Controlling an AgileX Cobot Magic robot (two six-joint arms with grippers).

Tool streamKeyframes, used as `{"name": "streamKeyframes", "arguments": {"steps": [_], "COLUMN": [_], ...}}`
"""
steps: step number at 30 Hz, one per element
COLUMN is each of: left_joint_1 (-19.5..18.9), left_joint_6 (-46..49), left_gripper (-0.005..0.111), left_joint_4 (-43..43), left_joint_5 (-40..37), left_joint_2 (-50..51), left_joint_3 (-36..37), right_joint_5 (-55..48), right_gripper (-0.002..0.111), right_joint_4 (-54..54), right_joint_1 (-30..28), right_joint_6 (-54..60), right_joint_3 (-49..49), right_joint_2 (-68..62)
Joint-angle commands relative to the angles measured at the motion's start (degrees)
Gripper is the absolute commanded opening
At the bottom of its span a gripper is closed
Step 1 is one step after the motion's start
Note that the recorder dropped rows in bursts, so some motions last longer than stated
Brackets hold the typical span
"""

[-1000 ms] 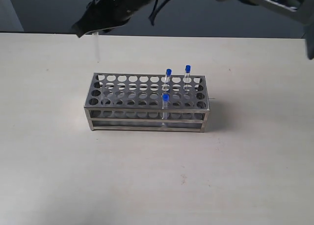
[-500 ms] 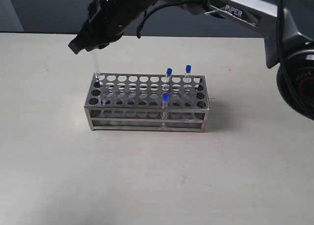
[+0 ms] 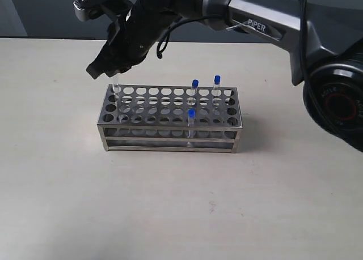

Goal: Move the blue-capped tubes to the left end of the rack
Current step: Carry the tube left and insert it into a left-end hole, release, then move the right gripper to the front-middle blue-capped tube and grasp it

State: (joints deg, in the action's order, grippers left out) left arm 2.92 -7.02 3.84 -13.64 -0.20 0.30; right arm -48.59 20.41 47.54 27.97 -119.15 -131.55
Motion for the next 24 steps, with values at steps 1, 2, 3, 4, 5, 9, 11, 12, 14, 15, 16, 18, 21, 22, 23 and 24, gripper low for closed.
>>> {"name": "streamKeyframes", "arguments": {"steps": [1,2,3,4,5,9,11,12,14,15,16,18,21,22,23,24], "left_joint_1": [0.6,0.6,0.6,0.6,0.6,0.6,0.6,0.6,0.6,0.6,0.6,0.6,0.6,0.6,0.6,0.6], "left_joint_6": [0.0,0.0,0.0,0.0,0.0,0.0,0.0,0.0,0.0,0.0,0.0,0.0,0.0,0.0,0.0,0.0], "left_gripper": [0.001,0.001,0.001,0.001,0.001,0.001,0.001,0.001,0.001,0.001,0.001,0.001,0.001,0.001,0.001,0.001], "left_joint_4": [0.1,0.1,0.1,0.1,0.1,0.1,0.1,0.1,0.1,0.1,0.1,0.1,0.1,0.1,0.1,0.1], "left_joint_5": [0.4,0.4,0.4,0.4,0.4,0.4,0.4,0.4,0.4,0.4,0.4,0.4,0.4,0.4,0.4,0.4], "left_joint_2": [0.2,0.2,0.2,0.2,0.2,0.2,0.2,0.2,0.2,0.2,0.2,0.2,0.2,0.2,0.2,0.2], "left_joint_3": [-0.3,-0.3,-0.3,-0.3,-0.3,-0.3,-0.3,-0.3,-0.3,-0.3,-0.3,-0.3,-0.3,-0.3,-0.3,-0.3], "right_joint_5": [-0.7,-0.7,-0.7,-0.7,-0.7,-1.0,-2.0,-2.6,-4.4,-5.7,-6.8,-10.2,-17.0,-20.5,-21.4,-21.4], "right_gripper": [0.021,0.028,0.034,0.038,0.041,0.042,0.042,0.042,0.042,0.042,0.042,0.042,0.042,0.042,0.042,0.042], "right_joint_4": [0.0,0.0,0.0,0.0,0.0,0.0,0.0,0.0,-1.6,-3.2,-4.9,-9.4,-16.2,-17.3,-18.0,-18.5], "right_joint_1": [-0.1,-0.1,-0.1,-0.1,-0.1,-0.1,-0.1,-0.1,-0.1,-0.1,-0.1,-0.1,-0.1,-0.1,-0.2,-0.2], "right_joint_6": [-0.8,-1.0,-1.0,-1.3,-2.1,-3.2,-4.6,-4.9,-7.0,-8.6,-9.9,-12.5,-16.0,-16.8,-17.6,-17.7], "right_joint_3": [0.0,0.0,0.0,0.0,0.0,0.0,0.0,0.0,0.0,0.0,0.0,0.0,0.0,0.0,0.0,0.0], "right_joint_2": [0.0,0.0,0.0,0.0,0.0,0.0,0.6,1.1,2.4,3.3,4.4,6.7,9.7,10.5,11.3,11.8]}}
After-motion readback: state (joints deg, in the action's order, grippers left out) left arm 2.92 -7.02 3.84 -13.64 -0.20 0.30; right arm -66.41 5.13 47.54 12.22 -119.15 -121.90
